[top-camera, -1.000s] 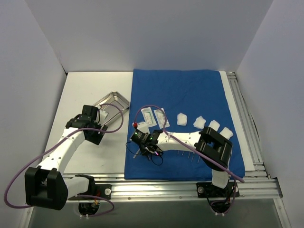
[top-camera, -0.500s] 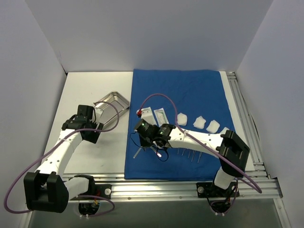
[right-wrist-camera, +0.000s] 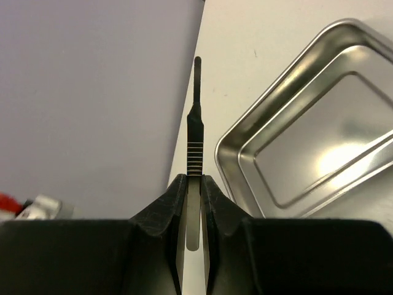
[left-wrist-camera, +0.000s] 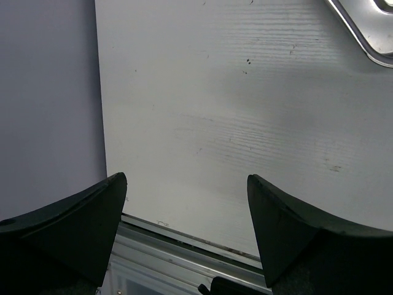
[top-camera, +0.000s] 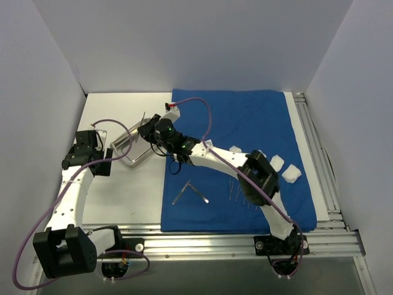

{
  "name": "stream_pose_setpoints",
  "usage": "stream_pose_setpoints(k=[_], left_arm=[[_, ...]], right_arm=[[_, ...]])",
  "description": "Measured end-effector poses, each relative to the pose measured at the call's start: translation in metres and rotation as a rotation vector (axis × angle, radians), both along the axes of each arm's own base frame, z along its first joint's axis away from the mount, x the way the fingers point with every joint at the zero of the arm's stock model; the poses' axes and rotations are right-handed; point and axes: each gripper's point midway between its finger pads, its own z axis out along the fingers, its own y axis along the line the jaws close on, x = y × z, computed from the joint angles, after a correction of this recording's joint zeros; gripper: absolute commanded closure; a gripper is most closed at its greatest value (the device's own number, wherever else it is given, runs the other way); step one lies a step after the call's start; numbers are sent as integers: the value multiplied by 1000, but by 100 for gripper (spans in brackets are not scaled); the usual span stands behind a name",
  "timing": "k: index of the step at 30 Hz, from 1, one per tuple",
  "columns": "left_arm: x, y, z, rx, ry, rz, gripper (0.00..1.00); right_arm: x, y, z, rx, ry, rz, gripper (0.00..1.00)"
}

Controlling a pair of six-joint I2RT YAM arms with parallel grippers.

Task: Prepare the surgical pack

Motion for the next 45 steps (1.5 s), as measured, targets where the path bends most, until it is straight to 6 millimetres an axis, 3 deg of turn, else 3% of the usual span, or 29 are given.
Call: stream_pose_setpoints(k=[5,9,12,19,24,36,45], left_arm=[[0,-1,1,-6,-6,-3,11],[1,-3,1,-17,-8,-11,11],[1,-5,0,-27,-10,-18,11],[2,-7,-1,-37,-11,-25,11],[2,-8,-1,-42,-10,-28,11],[3,-9,-3,-48,-6,-31,11],[3,-9,-3,-49,-7,-33,11]], right_arm=[[37,43,-51,143,79,-120,100],[52,57,-96,152,124,-204,100],[56,66,-111,169,151,-242,100],[62,84,-124,250,197,-290,100],[64,88,-147,241,219,-320,100],[70,86,-151,241,209,-368,100],[57,89,-155,189,181,-385,100]])
